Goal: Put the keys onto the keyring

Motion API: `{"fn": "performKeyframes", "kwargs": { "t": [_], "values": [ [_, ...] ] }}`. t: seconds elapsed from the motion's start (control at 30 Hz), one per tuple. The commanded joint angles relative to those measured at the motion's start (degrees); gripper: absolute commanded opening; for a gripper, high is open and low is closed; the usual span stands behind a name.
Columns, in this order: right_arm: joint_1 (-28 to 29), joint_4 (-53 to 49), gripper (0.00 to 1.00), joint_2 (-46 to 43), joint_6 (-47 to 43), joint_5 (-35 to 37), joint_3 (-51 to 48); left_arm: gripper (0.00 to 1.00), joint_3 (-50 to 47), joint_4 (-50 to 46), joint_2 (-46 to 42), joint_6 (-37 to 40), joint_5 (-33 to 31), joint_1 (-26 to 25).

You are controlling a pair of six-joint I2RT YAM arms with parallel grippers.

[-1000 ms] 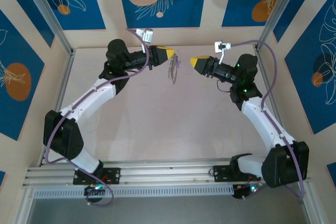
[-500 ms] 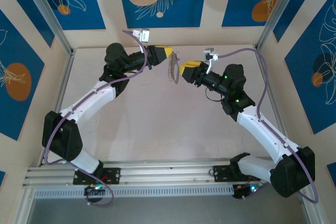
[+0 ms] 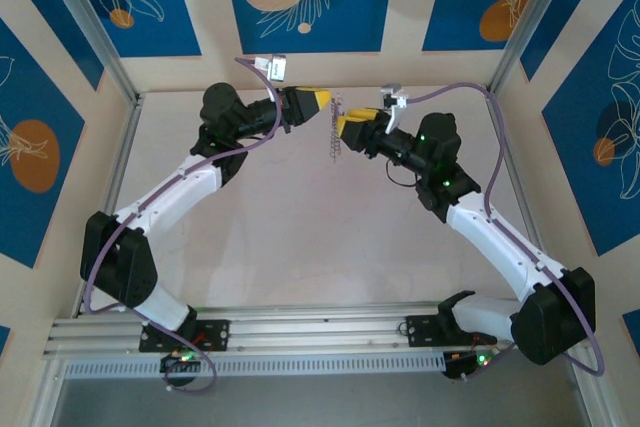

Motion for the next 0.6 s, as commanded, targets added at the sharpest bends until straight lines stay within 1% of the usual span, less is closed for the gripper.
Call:
{"fn": "performKeyframes", "kwargs": {
  "t": [0.0,0.13,0.2,0.23,0.3,0.37,0.43,0.47,0.5,0.57],
  "values": [
    [0.67,0.1,0.47,1.34,-1.71,0.6,2.87,0.0,0.97,3.3,-1.88,-0.55,0.14,-0.65],
    [1.05,-0.93,0.46,3.3,-2.65,0.51,4.97,0.0,1.04,3.42,-1.89,-0.58,0.32,-0.81],
    [1.08,-1.4,0.43,4.07,-3.11,0.36,5.62,0.0,0.98,3.39,-1.98,-0.64,0.4,-0.92],
    [1.17,-1.56,0.4,4.34,-3.35,0.21,5.84,0.0,0.97,3.39,-2.04,-0.58,0.4,-0.95],
    [1.24,-1.82,0.3,4.56,-3.55,-0.33,6.02,0.0,0.89,3.45,-2.03,-0.55,0.34,-0.99],
    [1.34,-2.06,0.17,4.49,-3.72,-1.27,6.02,0.0,0.8,3.48,-2.07,-0.55,0.25,-1.0],
    [1.54,-2.4,0.06,4.48,-4.06,-2.13,6.09,0.0,0.8,3.64,-2.11,-0.51,0.14,-1.0],
    [1.61,-2.68,0.02,4.47,-4.15,-2.53,6.11,0.0,0.78,3.8,-2.11,-0.55,0.1,-0.99],
    [1.66,-2.95,0.0,4.48,-4.36,-2.88,6.2,0.0,0.72,3.82,-2.07,-0.55,0.18,-1.01],
    [1.93,-3.48,0.0,4.41,-4.57,-3.67,6.42,0.0,0.62,4.0,-2.15,-0.56,0.07,-1.06]
  ]
}}
